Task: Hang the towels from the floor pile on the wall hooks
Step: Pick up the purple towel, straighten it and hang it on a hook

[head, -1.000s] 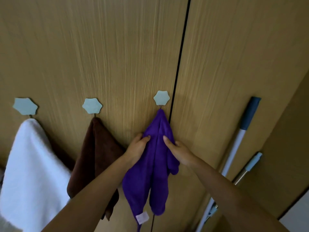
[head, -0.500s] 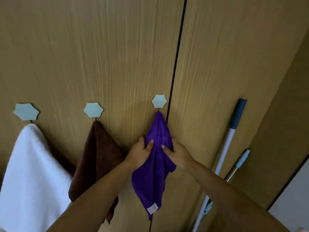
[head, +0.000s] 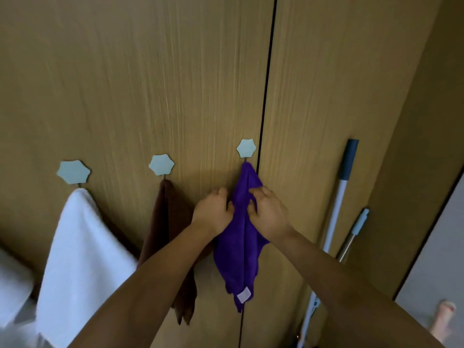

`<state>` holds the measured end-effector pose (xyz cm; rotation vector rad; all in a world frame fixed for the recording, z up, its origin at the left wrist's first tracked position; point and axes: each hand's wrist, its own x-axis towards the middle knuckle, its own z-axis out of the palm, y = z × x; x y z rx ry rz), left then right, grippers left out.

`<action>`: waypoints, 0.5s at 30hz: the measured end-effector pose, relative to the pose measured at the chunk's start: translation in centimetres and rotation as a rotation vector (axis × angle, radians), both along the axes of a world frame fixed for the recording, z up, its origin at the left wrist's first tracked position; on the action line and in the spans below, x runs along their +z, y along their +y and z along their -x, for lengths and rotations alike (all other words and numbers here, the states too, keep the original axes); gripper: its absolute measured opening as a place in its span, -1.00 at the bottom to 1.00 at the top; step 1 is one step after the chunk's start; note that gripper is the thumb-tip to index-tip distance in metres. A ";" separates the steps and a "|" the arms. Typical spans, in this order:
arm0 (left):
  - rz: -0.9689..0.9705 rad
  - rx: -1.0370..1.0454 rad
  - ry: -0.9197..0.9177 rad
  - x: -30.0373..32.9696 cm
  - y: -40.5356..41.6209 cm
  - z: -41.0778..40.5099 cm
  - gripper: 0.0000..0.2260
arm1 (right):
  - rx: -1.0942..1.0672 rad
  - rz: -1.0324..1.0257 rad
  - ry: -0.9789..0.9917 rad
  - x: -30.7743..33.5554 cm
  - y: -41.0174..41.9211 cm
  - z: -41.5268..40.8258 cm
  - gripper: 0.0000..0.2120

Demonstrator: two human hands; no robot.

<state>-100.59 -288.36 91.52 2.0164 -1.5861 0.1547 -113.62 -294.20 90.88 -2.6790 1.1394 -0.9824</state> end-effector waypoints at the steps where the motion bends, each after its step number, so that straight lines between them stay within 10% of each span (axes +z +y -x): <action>1: -0.006 -0.001 -0.058 0.0 0.5 0.0 -0.74 | 0.009 0.011 0.026 -0.1 0.6 -0.4 -0.61; 15: -0.065 0.084 -0.315 0.7 9.1 0.3 -0.72 | 0.166 0.109 0.188 1.6 8.2 0.2 -0.66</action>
